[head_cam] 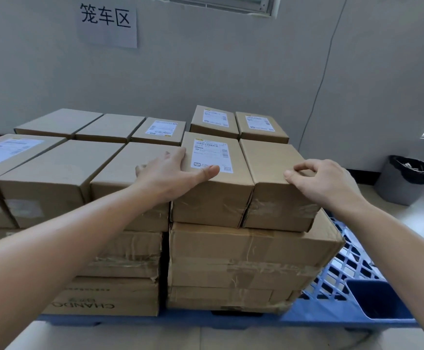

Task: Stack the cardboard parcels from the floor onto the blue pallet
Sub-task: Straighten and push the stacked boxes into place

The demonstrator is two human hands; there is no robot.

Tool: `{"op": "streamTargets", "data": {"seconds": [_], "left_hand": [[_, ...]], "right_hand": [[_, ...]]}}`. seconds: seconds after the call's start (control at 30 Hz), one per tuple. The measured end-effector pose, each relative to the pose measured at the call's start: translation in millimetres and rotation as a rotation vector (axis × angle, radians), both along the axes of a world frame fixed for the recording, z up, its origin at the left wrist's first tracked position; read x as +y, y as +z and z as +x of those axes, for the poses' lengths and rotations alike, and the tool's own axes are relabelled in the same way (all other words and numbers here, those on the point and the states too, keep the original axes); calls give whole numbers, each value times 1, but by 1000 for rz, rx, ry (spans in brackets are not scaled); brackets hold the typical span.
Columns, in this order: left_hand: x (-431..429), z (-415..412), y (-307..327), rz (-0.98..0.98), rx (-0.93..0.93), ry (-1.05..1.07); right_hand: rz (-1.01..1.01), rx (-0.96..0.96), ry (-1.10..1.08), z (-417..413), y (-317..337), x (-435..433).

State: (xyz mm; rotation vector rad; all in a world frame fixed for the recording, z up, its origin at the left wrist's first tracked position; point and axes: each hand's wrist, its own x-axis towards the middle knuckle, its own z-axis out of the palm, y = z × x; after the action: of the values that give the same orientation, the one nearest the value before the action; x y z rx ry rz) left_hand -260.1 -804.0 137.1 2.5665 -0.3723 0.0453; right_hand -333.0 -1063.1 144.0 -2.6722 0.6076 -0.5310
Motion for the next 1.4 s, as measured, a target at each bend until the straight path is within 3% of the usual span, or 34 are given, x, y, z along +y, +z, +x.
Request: {"op": "streamTargets", "data": {"seconds": [0.2,0.43,0.73,1.03,1.2,1.3,1.4], "left_hand": [[1,0,0,51,-12,15],[2,8,-6,-59,22,10],[7,7,-11,-47,-36,-48],[5,15,-9,-131,-34,-22],[8,20,-11,-152,-37,12],[9,21,-13,-147,-40,18],[8,23,-13,-149,-40,21]], "right_hand": [[-1,-30,-11,2,-5,1],[12,-59,-45,9,-6,3],[9,-71,-49,12,-9,11],[131,-116,-85,21,-14,-4],[560,-222,-206,30,-14,-34],[825,-162,-325,25,-30,-56],[949,-213,-348,17,-37,-69]]}}
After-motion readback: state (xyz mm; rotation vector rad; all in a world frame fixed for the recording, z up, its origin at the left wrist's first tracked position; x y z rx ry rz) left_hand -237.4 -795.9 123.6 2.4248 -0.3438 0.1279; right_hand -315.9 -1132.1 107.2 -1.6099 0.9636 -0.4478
